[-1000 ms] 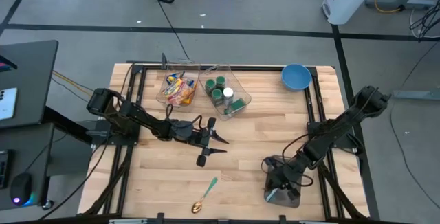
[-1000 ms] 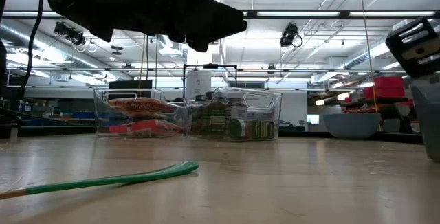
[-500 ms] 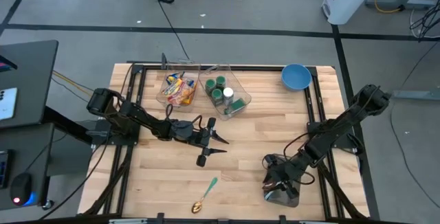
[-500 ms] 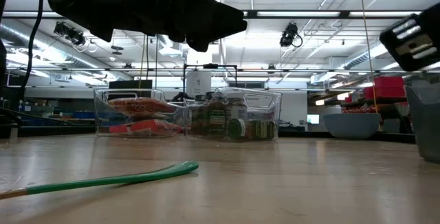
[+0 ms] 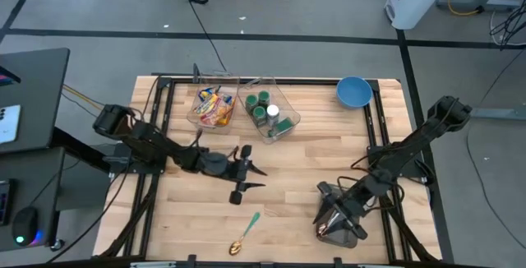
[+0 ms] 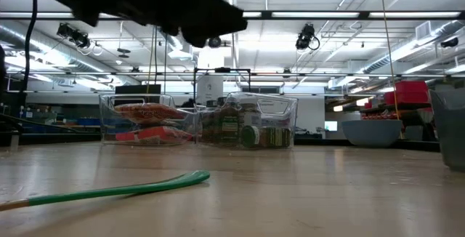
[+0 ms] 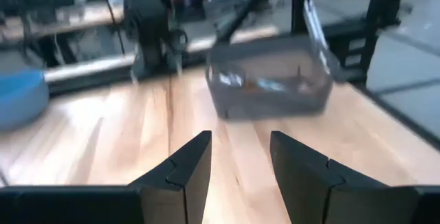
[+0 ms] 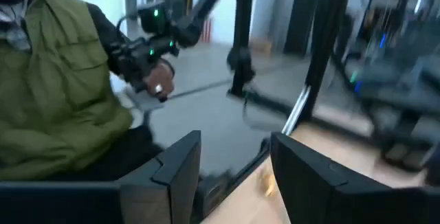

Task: Pick & Place Food Item
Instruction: Put the green spoon into the gray bin

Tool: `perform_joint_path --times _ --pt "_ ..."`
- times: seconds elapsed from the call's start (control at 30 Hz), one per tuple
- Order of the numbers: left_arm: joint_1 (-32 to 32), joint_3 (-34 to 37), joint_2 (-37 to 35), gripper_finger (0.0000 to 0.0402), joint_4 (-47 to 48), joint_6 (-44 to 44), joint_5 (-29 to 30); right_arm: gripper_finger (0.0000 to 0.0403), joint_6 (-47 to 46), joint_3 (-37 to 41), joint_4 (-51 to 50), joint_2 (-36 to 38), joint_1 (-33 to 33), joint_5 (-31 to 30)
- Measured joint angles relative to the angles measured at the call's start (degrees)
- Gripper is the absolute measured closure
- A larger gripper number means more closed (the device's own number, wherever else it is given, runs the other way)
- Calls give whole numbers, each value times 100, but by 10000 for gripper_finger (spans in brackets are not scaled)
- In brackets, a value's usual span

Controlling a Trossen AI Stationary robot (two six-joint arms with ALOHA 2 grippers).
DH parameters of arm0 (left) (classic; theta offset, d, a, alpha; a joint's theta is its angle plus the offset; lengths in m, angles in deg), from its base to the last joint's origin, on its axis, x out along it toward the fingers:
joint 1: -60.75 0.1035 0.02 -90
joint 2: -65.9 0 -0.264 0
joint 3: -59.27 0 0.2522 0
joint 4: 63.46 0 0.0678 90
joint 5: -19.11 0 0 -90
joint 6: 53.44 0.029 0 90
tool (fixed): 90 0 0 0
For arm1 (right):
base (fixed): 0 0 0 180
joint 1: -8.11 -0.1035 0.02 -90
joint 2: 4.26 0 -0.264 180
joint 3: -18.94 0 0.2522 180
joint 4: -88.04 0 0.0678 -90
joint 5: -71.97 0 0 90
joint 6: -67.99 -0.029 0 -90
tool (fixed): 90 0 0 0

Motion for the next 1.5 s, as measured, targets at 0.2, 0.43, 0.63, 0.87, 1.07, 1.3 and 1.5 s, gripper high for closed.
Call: perform_joint_path --times 0.2,0.43,0.63,0.87,1.07,1.3,1.5 --pt "-677 -2 -293 244 1634 -981 989 217 1065 2 649 -31 17 1" --pt "-1616 -393 -258 223 3201 -2583 1379 217 1214 2 607 -33 44 -166" --pt "-2340 -1047 68 191 3984 -2760 1341 217 1480 4 364 -35 46 -758" --pt "-2597 -1770 648 175 5256 -2943 1295 217 1468 4 307 -35 76 -998" --pt "-2095 -2248 1255 175 5256 -4711 344 217 1357 4 248 -35 83 -1553" --pt "-2047 -3194 2216 175 5763 -4914 -420 217 1357 4 117 -35 81 -1803" --pt "-1975 -3981 2668 175 6944 -4800 -428 217 1357 4 95 -35 81 -1816"
